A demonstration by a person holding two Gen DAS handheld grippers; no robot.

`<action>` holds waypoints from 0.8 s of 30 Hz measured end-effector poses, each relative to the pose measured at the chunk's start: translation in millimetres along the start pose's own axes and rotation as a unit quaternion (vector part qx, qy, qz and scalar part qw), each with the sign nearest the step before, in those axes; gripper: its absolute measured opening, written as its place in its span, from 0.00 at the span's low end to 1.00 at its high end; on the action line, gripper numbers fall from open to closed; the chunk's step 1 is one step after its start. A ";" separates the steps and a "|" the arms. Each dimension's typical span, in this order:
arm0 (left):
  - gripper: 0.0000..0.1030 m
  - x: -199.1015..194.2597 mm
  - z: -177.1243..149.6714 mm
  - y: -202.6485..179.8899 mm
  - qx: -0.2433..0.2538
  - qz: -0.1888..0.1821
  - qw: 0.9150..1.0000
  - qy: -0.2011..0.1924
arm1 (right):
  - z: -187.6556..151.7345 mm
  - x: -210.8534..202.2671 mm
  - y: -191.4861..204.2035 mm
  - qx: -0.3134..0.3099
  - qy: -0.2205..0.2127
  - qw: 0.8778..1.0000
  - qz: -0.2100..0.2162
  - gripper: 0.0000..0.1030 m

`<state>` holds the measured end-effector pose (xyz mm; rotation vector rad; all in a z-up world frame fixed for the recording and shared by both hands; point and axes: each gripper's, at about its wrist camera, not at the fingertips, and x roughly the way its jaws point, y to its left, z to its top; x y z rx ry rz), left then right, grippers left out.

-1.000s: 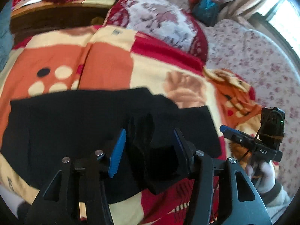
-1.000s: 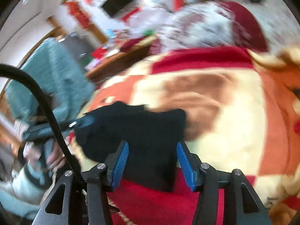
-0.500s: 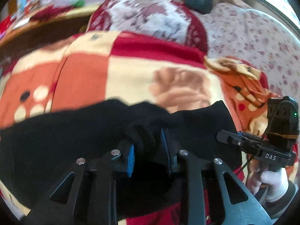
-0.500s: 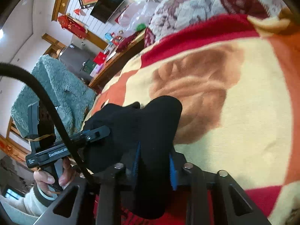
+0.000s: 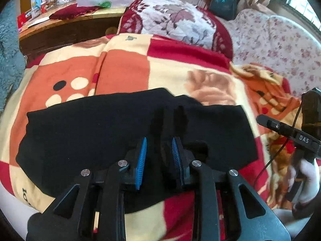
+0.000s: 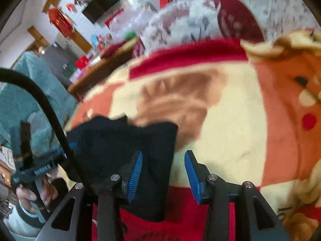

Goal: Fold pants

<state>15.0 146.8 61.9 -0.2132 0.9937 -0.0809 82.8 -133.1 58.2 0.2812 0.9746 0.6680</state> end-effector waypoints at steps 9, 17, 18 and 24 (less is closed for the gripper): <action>0.24 -24.3 -14.5 15.3 -0.047 0.003 0.999 -0.010 | 2.3 64.1 94.4 -0.141 0.073 0.984 0.086 0.41; 0.24 -33.1 -37.3 61.9 -0.117 0.016 0.993 -0.006 | -34.0 105.1 136.7 -0.250 0.121 0.960 0.041 0.41; 0.24 -33.1 -39.6 67.5 -0.129 0.015 0.992 -0.006 | -32.2 103.7 138.5 -0.255 0.121 0.959 0.035 0.41; 0.24 -39.1 -48.2 85.6 -0.176 0.011 0.984 -0.017 | -13.7 101.5 141.7 -0.237 0.109 0.964 0.054 0.41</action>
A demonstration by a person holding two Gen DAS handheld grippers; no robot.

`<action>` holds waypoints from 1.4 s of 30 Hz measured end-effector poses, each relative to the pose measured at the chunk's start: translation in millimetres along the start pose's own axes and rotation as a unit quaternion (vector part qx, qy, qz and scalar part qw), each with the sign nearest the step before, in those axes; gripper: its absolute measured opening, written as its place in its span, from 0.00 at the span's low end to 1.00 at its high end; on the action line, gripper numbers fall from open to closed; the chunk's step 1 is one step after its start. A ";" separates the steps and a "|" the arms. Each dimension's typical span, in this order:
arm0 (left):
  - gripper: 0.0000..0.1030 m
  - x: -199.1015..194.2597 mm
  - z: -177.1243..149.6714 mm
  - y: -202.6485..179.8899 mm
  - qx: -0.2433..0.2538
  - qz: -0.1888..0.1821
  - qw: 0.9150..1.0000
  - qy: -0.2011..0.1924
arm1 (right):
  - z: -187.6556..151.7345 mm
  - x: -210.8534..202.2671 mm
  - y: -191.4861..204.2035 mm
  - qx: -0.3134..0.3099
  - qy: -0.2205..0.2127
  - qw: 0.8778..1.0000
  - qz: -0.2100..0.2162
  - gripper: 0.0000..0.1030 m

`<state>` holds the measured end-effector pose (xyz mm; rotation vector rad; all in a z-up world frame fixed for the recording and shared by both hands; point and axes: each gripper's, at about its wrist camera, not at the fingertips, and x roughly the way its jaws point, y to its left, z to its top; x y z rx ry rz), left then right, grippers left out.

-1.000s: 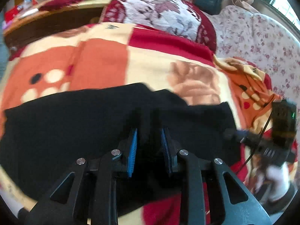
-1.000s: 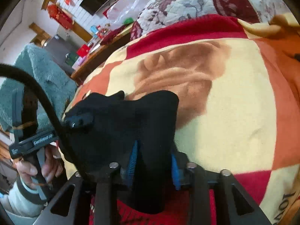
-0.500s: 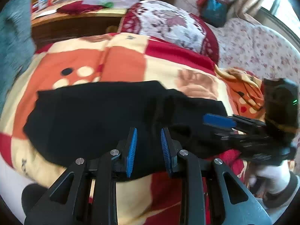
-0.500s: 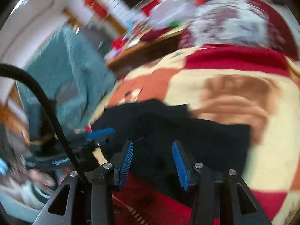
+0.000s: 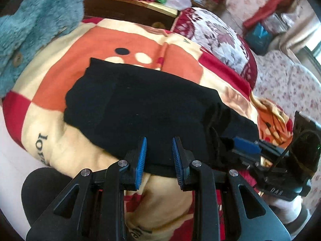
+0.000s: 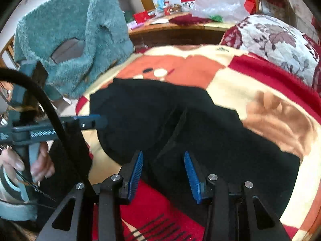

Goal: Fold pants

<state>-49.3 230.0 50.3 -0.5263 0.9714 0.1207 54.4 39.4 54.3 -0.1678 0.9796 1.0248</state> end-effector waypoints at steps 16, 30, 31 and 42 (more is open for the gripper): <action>0.24 -12.6 -7.8 33.4 -0.051 0.002 0.999 -0.011 | -9.6 13.2 22.0 0.009 0.049 0.997 0.060 0.41; 0.39 -20.6 -12.0 47.9 -0.079 0.027 0.996 -0.027 | 48.8 21.1 36.4 0.007 0.033 0.996 0.085 0.48; 0.39 -20.6 -12.2 48.3 -0.078 0.027 0.996 -0.025 | 51.4 23.1 37.0 0.006 0.032 0.996 0.086 0.48; 0.40 -16.1 -17.5 65.7 -0.132 0.010 0.991 -0.007 | 86.2 49.7 61.6 -0.054 0.042 0.994 0.081 0.50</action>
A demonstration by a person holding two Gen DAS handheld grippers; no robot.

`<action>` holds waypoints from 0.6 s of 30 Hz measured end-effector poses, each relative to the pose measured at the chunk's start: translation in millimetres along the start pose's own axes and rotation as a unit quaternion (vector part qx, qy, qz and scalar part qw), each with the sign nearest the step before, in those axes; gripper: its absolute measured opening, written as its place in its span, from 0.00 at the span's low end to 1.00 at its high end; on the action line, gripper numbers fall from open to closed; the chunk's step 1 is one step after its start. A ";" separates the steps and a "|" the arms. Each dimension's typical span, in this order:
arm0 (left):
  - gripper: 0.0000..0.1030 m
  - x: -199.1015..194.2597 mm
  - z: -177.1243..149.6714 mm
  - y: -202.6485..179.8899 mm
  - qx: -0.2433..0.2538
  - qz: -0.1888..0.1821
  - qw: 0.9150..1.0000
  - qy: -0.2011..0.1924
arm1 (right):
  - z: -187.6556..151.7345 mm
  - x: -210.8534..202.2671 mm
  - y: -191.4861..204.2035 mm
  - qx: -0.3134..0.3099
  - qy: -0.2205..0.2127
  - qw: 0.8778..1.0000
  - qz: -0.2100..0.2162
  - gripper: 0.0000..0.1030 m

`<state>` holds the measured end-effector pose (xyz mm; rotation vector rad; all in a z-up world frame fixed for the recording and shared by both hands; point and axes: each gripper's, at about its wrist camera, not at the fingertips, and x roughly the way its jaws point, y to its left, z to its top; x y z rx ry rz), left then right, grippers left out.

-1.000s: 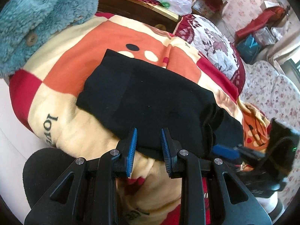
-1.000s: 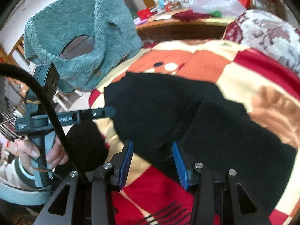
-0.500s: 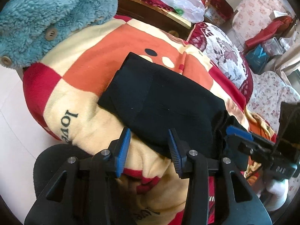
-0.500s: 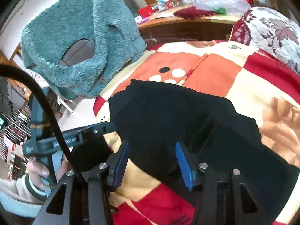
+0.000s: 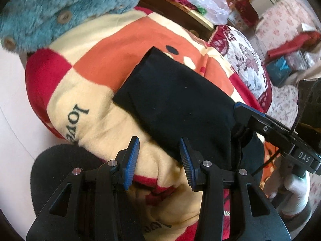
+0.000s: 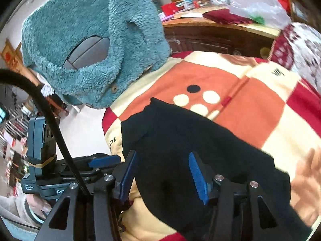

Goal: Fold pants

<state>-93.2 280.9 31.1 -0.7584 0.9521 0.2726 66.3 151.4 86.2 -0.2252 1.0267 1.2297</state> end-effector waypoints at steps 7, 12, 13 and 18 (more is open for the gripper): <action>0.42 4.0 5.0 9.5 -0.030 -0.029 0.999 0.003 | 24.4 25.6 2.9 -0.044 0.024 0.999 -0.020 0.51; 0.45 11.9 7.6 9.6 -0.037 -0.039 0.998 0.014 | 34.4 35.8 -3.2 -0.044 0.024 0.999 -0.016 0.55; 0.45 13.5 8.4 9.7 -0.038 -0.040 0.998 0.017 | 36.5 37.6 -4.6 -0.044 0.025 0.999 -0.015 0.55; 0.45 18.1 11.3 12.6 -0.048 -0.043 0.998 0.021 | 47.6 48.7 -2.8 -0.063 0.031 0.997 -0.009 0.56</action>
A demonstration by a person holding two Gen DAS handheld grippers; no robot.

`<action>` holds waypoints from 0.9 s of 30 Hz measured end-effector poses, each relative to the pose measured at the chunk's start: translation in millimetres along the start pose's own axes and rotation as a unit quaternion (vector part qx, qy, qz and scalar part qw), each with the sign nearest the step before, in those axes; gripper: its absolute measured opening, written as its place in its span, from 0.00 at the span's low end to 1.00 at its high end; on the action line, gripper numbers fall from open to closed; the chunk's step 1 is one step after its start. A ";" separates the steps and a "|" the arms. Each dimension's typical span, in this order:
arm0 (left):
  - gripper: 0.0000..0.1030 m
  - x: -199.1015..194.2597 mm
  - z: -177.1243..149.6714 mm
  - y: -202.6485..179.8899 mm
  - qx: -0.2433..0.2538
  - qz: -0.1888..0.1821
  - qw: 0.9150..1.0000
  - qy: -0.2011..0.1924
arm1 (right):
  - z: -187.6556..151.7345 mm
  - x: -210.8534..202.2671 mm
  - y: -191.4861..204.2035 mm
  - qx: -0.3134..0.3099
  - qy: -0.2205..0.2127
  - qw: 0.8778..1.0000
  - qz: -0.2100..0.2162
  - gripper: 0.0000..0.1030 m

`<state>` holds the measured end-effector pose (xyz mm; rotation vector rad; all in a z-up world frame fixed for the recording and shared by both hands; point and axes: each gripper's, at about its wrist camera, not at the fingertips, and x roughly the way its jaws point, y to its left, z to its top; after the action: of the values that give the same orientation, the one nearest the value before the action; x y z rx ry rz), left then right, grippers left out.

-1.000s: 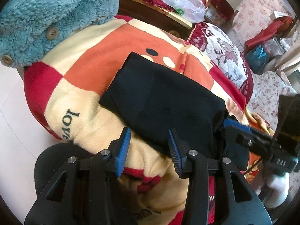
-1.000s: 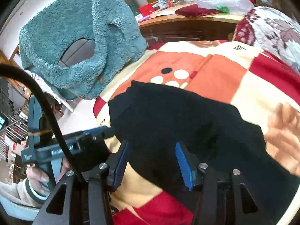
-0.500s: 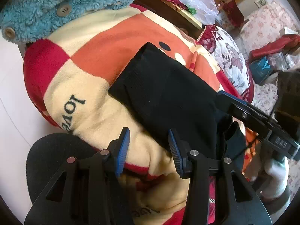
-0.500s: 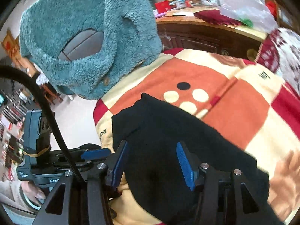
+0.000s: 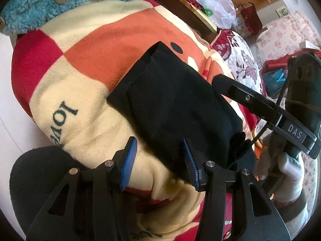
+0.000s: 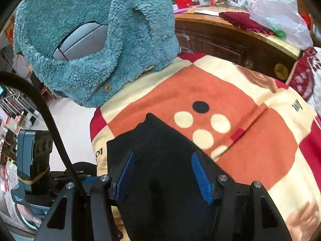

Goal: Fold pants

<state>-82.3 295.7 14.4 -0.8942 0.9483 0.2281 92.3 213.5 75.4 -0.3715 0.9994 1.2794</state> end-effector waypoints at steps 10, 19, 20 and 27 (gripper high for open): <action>0.45 2.7 4.0 4.1 -0.015 -0.026 1.000 -0.009 | 35.9 53.9 8.6 -0.098 0.064 0.993 -0.014 0.61; 0.45 2.5 4.4 4.5 -0.021 -0.041 0.999 -0.014 | 44.3 91.7 -3.1 -0.115 0.123 0.984 0.063 0.37; 0.45 2.3 4.1 4.3 -0.020 -0.042 0.999 -0.014 | 43.6 92.4 -2.9 -0.120 0.121 0.983 0.066 0.33; 0.45 2.9 9.5 4.3 -0.015 -0.034 0.999 -0.017 | 41.7 50.1 2.1 -0.127 0.061 0.986 0.090 0.14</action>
<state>-77.1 305.0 12.3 -0.9453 0.8846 0.1992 105.4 275.4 59.7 -0.5715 0.9915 1.5688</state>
